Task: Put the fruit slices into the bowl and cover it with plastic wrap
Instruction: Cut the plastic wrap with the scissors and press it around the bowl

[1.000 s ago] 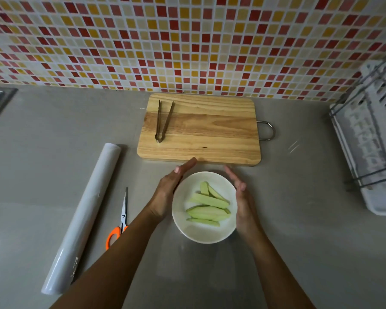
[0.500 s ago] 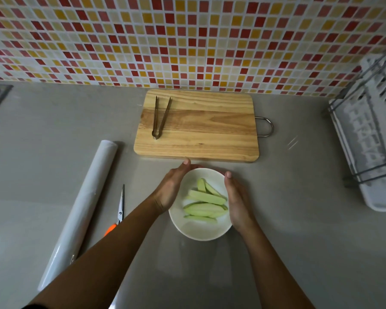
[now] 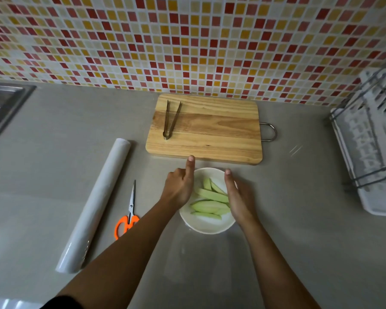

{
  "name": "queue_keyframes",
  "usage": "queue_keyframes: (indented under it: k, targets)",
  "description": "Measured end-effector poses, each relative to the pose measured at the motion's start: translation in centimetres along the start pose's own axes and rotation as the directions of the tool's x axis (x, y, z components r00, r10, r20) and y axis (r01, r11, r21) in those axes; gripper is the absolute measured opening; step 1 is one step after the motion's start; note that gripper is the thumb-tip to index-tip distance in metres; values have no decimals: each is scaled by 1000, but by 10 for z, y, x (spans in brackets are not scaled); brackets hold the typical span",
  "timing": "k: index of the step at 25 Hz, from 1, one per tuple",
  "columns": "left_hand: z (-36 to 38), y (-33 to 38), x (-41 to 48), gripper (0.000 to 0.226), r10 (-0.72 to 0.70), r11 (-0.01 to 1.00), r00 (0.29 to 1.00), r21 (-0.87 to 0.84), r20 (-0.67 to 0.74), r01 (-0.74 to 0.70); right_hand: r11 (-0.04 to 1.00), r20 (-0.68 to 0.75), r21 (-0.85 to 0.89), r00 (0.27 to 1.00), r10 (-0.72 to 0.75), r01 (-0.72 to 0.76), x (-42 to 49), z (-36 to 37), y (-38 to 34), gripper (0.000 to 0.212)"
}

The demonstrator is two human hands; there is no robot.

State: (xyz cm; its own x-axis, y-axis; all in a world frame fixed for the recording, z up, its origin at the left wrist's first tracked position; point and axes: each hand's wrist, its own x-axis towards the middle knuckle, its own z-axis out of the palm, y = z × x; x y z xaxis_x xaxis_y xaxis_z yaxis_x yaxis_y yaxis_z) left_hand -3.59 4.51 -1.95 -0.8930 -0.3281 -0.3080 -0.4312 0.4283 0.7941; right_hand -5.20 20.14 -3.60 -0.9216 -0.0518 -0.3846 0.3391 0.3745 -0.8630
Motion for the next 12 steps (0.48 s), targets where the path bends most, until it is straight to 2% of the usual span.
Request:
queue_keyframes:
  k: [2,4,6,7,8,9,10,11,12]
  targets:
    - [-1,-1,-2,81,-27,999,998,36,-49,29,998,79,27,995,54,-56,1,-4,-4,63]
    - [-2,-2,-4,89,-16,979,995,201,-100,36,997,89,-45,994,69,-65,2,-5,-7,66]
    - [1,2,-5,102,36,932,993,363,-110,7,983,11,-163,996,93,-90,0,-3,-9,73]
    - [0,3,-4,104,23,925,996,380,-89,13,964,-52,-245,994,93,-103,-1,-1,-10,76]
    - [-3,1,0,101,-19,949,998,313,-66,38,938,-115,-332,991,65,-99,-2,-2,-10,79]
    - [-9,-2,1,95,-79,989,996,124,-49,84,916,-157,-398,988,-11,-53,-1,-4,-8,82]
    - [-16,-7,-1,92,-136,983,990,-129,-18,133,907,-172,-420,978,-120,38,2,-8,-5,84]
    - [-20,-14,-8,92,-167,922,986,-356,-7,154,914,-171,-380,961,-217,139,4,-12,-2,82]
    - [-21,-22,-19,92,-174,854,985,-501,-12,144,930,-148,-294,951,-272,220,5,-15,-1,77]
